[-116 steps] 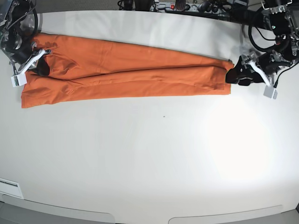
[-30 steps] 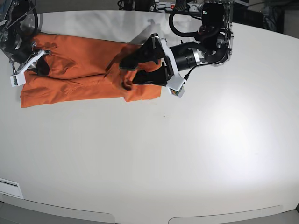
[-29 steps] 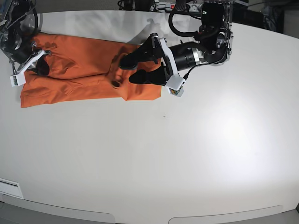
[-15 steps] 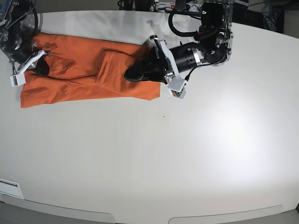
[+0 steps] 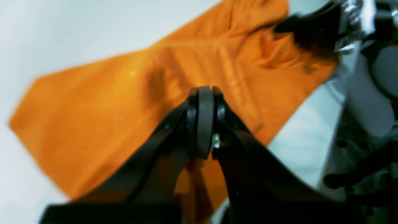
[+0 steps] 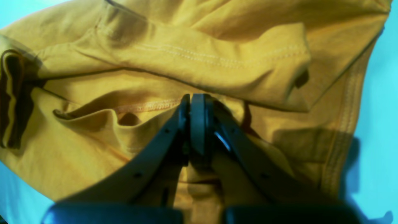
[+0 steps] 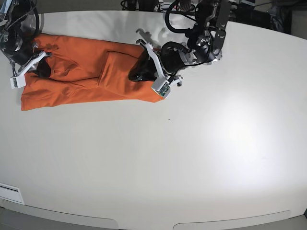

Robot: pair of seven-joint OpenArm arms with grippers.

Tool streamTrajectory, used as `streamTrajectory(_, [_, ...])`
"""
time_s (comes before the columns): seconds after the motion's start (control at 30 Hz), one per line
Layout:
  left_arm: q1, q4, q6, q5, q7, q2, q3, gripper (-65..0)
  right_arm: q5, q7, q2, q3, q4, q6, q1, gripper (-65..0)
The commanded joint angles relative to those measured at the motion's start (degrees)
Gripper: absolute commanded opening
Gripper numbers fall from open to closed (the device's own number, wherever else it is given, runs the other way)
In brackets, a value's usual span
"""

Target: Fold the T-shirt properly

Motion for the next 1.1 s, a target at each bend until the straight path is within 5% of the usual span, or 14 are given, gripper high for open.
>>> streamTrajectory(0.0, [-0.57,-1.33,-0.07,-0.02,-1.75,0.15,-0.07,-65.0,0.85,0.22,1.16,0.39,0.72,0.3,0.11,-65.0])
streamTrajectory(0.2, [-4.79,-14.91,-0.15,0.68,-2.29,-0.04,-0.76,-65.0,3.85,0.22,3.39,0.48,1.46,0.3,0.35,-65.0])
streamTrajectory(0.37, [-5.75,-15.65,-0.52,-3.08,0.11,-0.79,-0.87,-65.0,4.02,0.09,6.69,0.57,4.52,0.3,0.33,-65.0])
streamTrajectory(0.57, [-5.75,-11.78,-0.52,-4.26,4.52,-0.98,-0.87,-65.0,-0.55,0.0,10.86,1.6,5.84,-8.33,0.33,-33.5])
streamTrajectory(0.67, [-5.75,-8.79,-0.5,-5.09,7.74,-1.38,-0.92,-65.0,-2.27,-0.02,10.97,4.15,3.5,-9.92,0.33,-30.5])
streamTrajectory(0.9, [-5.75,-6.23,0.57,-5.29,8.74,-2.1,-0.94,-65.0,6.38,-1.97,11.58,10.05,-11.54,-6.32,1.75,-30.5])
streamTrajectory(1.07, [-5.73,-6.23,0.57,-5.35,9.57,-2.1,-0.94,-65.0,18.51,-11.5,11.78,13.62,-26.56,-1.07,7.39,-30.5])
